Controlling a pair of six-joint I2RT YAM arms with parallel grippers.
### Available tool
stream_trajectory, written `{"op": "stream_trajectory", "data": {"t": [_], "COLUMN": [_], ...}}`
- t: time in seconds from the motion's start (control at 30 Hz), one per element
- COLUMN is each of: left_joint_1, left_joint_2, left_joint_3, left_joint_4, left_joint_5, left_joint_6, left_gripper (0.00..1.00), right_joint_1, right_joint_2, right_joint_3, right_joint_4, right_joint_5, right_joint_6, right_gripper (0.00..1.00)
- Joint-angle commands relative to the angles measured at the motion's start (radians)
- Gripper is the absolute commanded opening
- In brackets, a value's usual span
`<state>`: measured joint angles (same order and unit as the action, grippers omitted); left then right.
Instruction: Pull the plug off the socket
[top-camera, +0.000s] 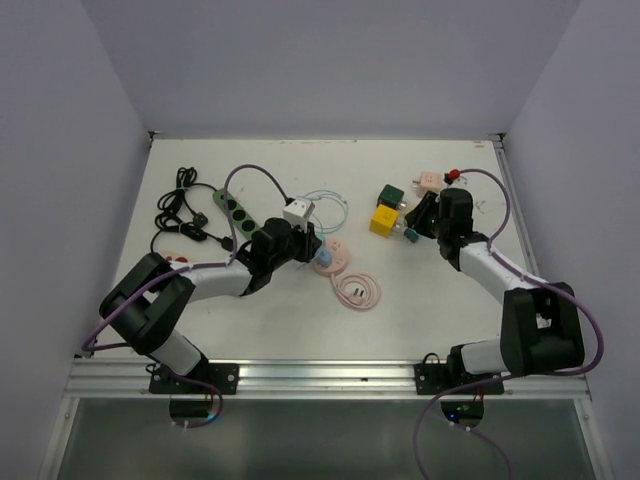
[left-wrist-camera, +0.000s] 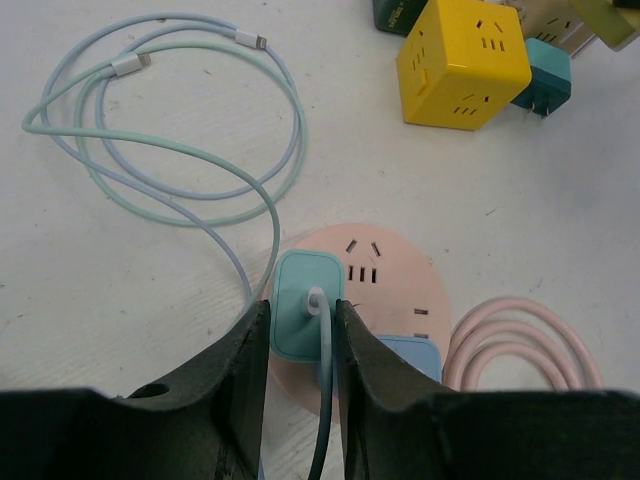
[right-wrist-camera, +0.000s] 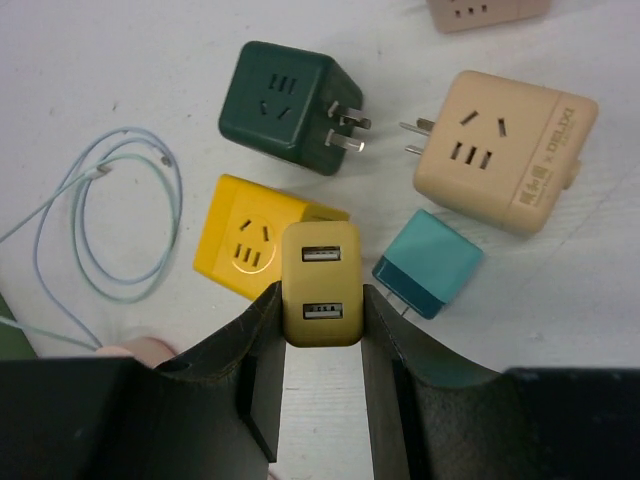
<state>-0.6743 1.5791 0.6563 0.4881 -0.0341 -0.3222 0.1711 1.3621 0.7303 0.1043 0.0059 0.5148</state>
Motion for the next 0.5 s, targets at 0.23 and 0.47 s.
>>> {"op": "stream_trajectory", "data": {"t": [0.23,0.47], "left_joint_1": [0.012,0.01], "left_joint_2": [0.015,0.01], "left_joint_3": [-0.052,-0.053], "left_joint_4": [-0.204,-0.204], "left_joint_5": [-0.047,-0.055], "left_joint_6": [0.031,0.032], "left_gripper": [0.36,0.42], "right_joint_1": [-0.093,-0.102], "right_joint_2": [0.193,0.232], "right_joint_3": [0.103,0.144], "right_joint_4": [0.026,0.018], "right_joint_5": [-0.127,-0.164], "right_joint_6": [0.111,0.103], "right_gripper": [0.26,0.51]}}
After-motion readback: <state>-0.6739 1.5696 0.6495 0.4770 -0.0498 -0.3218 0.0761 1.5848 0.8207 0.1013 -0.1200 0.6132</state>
